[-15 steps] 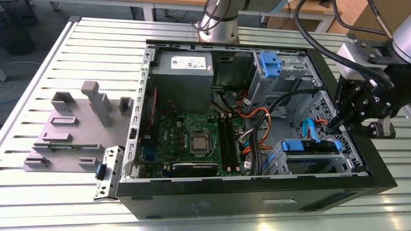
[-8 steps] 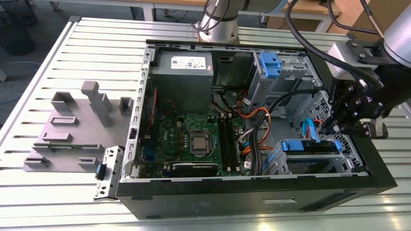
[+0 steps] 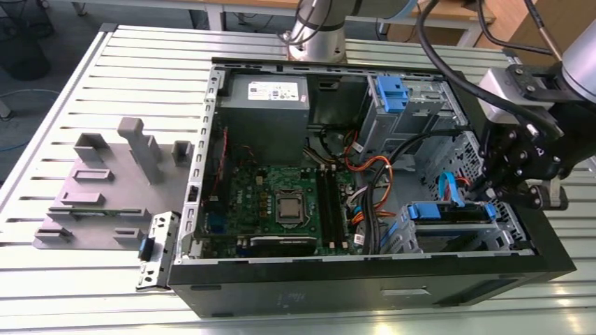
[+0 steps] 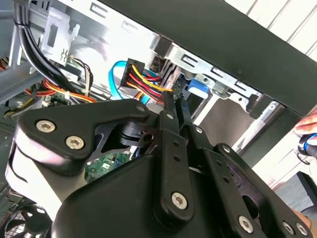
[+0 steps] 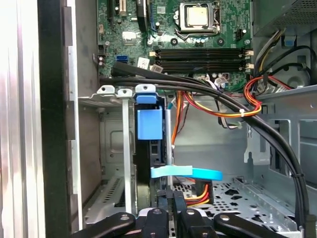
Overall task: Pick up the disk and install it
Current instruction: 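Insert the second disk wire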
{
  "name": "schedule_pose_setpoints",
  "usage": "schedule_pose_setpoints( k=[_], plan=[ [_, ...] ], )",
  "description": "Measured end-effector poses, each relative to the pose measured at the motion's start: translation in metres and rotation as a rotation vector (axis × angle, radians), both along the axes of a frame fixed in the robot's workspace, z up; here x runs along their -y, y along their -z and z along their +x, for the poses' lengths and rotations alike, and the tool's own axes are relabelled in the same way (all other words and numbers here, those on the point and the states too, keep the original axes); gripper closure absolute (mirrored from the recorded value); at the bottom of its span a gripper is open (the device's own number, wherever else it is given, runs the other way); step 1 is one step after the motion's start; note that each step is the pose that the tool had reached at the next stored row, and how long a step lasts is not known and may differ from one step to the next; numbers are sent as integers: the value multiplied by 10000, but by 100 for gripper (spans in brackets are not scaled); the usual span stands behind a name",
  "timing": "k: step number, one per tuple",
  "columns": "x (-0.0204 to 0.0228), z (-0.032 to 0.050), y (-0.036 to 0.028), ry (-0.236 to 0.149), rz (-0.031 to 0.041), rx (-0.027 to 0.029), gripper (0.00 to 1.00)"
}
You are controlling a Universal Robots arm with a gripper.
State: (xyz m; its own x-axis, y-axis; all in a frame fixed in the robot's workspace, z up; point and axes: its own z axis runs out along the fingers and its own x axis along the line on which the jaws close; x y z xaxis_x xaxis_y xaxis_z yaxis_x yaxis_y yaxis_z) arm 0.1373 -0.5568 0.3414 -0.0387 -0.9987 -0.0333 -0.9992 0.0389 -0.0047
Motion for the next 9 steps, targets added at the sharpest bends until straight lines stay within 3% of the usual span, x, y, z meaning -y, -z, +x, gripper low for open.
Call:
schedule_pose_setpoints(
  k=[3, 9],
  plan=[
    [41, 0, 0, 0, -1, 0, 84],
    [81, 0, 3, 0, -1, 0, 84]
  ],
)
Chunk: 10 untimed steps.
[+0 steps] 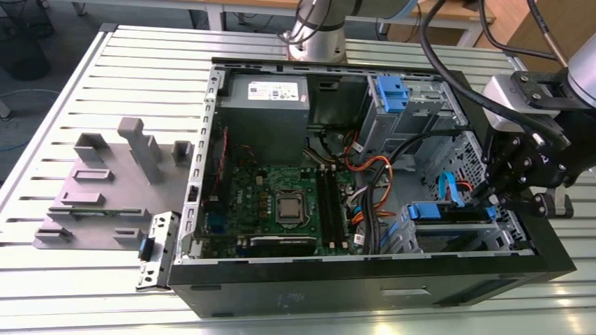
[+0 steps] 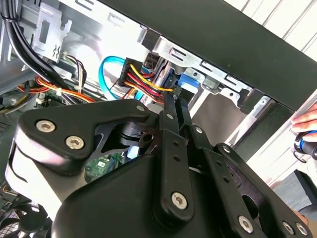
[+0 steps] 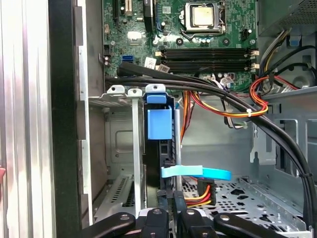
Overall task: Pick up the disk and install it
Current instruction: 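Insert the second disk wire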
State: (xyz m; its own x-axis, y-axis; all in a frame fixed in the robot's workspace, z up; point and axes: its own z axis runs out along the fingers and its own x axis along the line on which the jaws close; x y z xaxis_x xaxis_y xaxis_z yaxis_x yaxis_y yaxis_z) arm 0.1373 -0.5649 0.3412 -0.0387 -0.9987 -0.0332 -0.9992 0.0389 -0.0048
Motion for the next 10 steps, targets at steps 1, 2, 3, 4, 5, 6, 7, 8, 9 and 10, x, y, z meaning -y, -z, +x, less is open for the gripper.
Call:
schedule_pose_setpoints(
  k=[1, 2, 3, 4, 5, 6, 7, 8, 9, 10],
  plan=[
    [6, 0, 1, 0, 1, 0, 84],
    [12, 0, 1, 0, 0, 0, 84],
    [16, 0, 2, 1, -1, 0, 84],
    [19, 0, 4, 0, 2, 0, 84],
    [20, -1, 12, 0, 4, 0, 84],
    [22, -2, 20, 0, -2, 0, 84],
    [22, -3, 28, 0, -4, 0, 84],
    [23, -4, 30, 1, -4, 0, 84],
    [23, -4, 30, 0, -4, 0, 84],
    [23, -4, 31, 0, -3, 0, 84]
  ],
)
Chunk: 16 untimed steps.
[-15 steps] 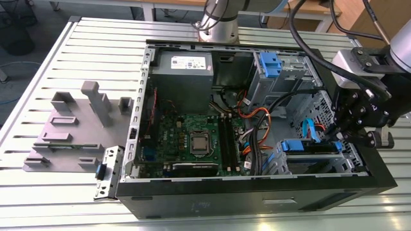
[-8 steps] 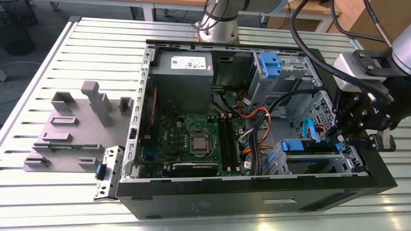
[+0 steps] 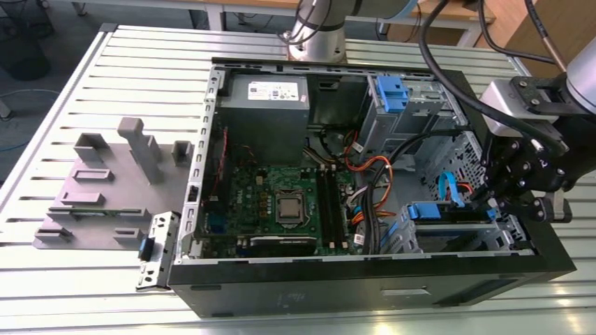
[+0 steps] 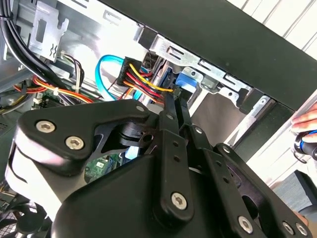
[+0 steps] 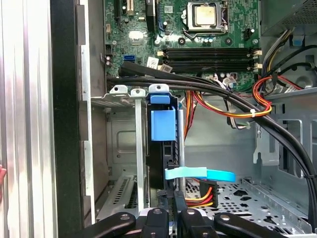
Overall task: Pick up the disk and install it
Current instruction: 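Insert the second disk wire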
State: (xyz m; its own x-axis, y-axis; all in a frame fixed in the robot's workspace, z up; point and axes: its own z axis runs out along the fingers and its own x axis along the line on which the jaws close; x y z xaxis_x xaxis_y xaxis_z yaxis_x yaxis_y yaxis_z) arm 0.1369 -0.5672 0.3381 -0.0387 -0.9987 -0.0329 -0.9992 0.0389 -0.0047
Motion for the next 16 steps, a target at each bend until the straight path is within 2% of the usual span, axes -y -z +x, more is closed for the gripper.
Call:
schedule_pose_setpoints(
  k=[7, 8, 16],
  plan=[
    [0, 0, 4, 0, 7, 1, 83],
    [0, 0, 3, -1, 5, 0, 76],
    [-10, 18, 38, -7, 2, 0, 76]
  ],
)
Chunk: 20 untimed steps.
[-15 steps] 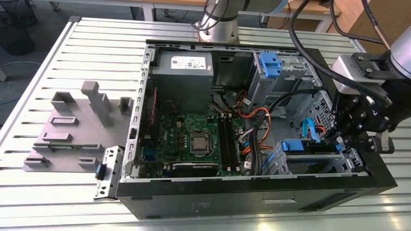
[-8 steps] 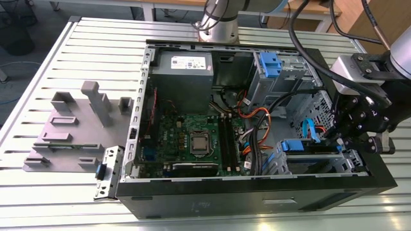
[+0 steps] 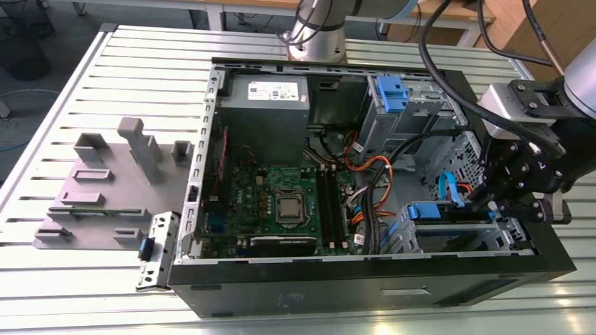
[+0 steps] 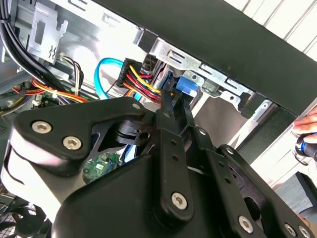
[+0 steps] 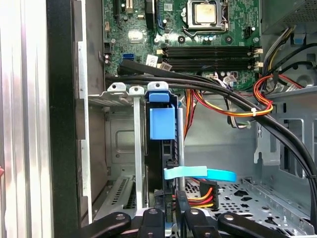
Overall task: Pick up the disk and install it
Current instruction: 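Insert the second disk wire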
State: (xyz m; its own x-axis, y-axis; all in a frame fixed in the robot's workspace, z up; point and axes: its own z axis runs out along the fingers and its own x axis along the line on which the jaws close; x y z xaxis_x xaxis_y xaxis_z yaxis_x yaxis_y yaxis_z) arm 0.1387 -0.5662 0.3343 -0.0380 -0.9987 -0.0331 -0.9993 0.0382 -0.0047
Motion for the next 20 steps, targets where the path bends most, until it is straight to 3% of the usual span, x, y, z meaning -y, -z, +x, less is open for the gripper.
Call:
schedule_pose_setpoints(
  k=[8, 10, 20],
  plan=[
    [-1, 18, 1, -3, 0, 0, 76],
    [-1, 18, 0, -3, -1, 0, 84],
    [0, 18, -23, -4, 0, 0, 84]
  ],
)
